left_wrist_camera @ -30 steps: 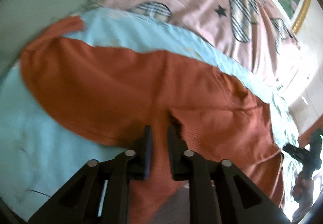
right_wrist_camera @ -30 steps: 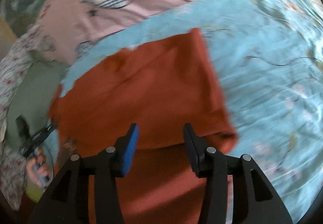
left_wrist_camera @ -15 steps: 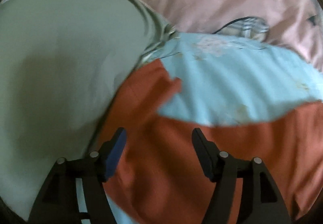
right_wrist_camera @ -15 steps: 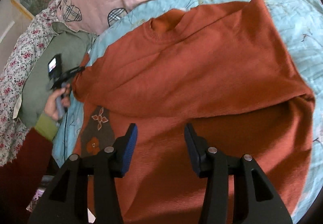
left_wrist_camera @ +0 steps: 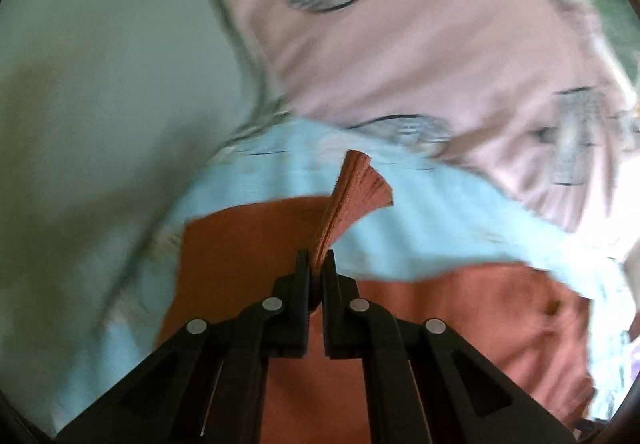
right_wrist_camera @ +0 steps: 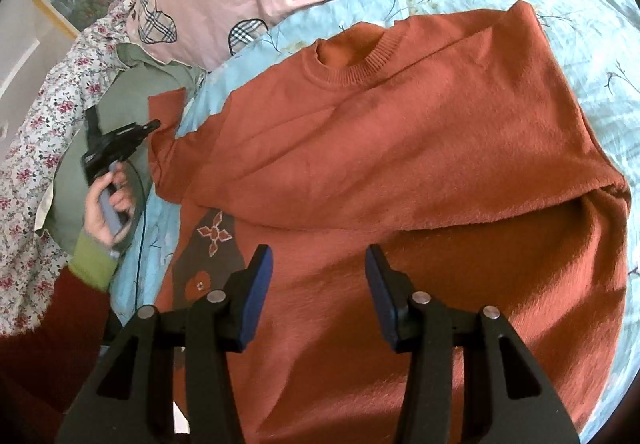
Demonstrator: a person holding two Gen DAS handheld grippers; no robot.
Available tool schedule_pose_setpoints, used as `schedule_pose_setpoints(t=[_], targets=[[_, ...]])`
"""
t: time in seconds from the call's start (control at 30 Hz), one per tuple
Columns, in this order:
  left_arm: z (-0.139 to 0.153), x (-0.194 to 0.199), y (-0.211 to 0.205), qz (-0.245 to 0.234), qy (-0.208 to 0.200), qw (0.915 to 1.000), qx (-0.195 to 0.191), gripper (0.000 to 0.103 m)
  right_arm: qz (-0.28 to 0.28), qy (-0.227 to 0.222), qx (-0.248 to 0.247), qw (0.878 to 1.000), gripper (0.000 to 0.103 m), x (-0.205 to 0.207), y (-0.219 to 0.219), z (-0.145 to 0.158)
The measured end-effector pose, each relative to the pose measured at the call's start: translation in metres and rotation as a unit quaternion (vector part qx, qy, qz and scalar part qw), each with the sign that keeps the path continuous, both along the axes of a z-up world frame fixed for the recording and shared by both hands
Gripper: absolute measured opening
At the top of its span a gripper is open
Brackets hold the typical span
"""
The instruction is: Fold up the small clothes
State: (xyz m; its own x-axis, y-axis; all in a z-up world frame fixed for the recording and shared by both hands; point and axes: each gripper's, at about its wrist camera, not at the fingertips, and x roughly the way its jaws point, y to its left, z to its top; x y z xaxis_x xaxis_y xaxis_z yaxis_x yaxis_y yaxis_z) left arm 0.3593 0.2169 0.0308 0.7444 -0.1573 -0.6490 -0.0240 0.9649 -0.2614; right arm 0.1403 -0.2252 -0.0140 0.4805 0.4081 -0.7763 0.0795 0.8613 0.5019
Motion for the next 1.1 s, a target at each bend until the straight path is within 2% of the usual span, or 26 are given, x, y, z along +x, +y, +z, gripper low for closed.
schedule_pose_setpoints(t=[0.13,0.27,0.4,0.5,0.6,0.7,0.73,0.77,0.8,0.83,0.87,0.93,1.0,1.1], targets=[[0.018,-0.049,-0.059,-0.043,-0.038,0.9966,-0.060,0.003,-0.013,-0.005,0.007,1.000,0.049,-0.008,-0.005,0.001],[0.020,-0.081,-0.139,-0.101,-0.046,0.9882,-0.106,0.003,-0.030,-0.007,0.006,0.999,0.049,-0.018,-0.014,0.002],[0.006,-0.095,-0.220,-0.166,-0.034,0.9793,-0.111,0.003,-0.061,-0.006,0.006,0.998,0.049,-0.026,-0.030,0.003],[-0.023,-0.097,-0.274,-0.200,-0.001,0.9747,-0.101,0.003,-0.085,-0.005,0.002,0.996,0.049,-0.030,-0.043,0.003],[-0.056,-0.096,-0.311,-0.218,0.034,0.9713,-0.089,0.003,-0.102,-0.003,0.002,0.995,0.049,-0.030,-0.051,0.002],[-0.082,-0.091,-0.324,-0.229,0.068,0.9685,-0.069,0.005,-0.111,0.004,0.007,0.994,0.051,-0.025,-0.054,-0.002],[-0.088,-0.093,-0.323,-0.233,0.078,0.9667,-0.071,0.009,-0.115,0.009,0.008,0.993,0.058,-0.022,-0.055,-0.005],[-0.089,-0.096,-0.319,-0.236,0.081,0.9655,-0.076,0.011,-0.117,0.010,0.012,0.993,0.063,-0.019,-0.055,-0.006],[-0.087,-0.100,-0.315,-0.235,0.078,0.9656,-0.078,0.014,-0.118,0.009,0.017,0.993,0.065,-0.016,-0.054,-0.008],[-0.083,-0.107,-0.308,-0.235,0.073,0.9662,-0.078,0.021,-0.119,0.009,0.021,0.993,0.065,-0.011,-0.052,-0.009],[-0.079,-0.112,-0.302,-0.231,0.069,0.9675,-0.076,0.030,-0.117,0.009,0.025,0.993,0.065,-0.005,-0.050,-0.010],[-0.072,-0.125,-0.285,-0.220,0.059,0.9709,-0.073,0.038,-0.115,0.010,0.033,0.993,0.065,0.006,-0.043,-0.013],[-0.063,-0.138,-0.267,-0.209,0.052,0.9741,-0.067,0.041,-0.111,0.009,0.041,0.993,0.065,0.018,-0.036,-0.016],[-0.053,-0.155,-0.224,-0.168,0.043,0.9833,-0.056,0.043,-0.115,0.013,0.028,0.993,0.065,0.038,-0.026,-0.021]])
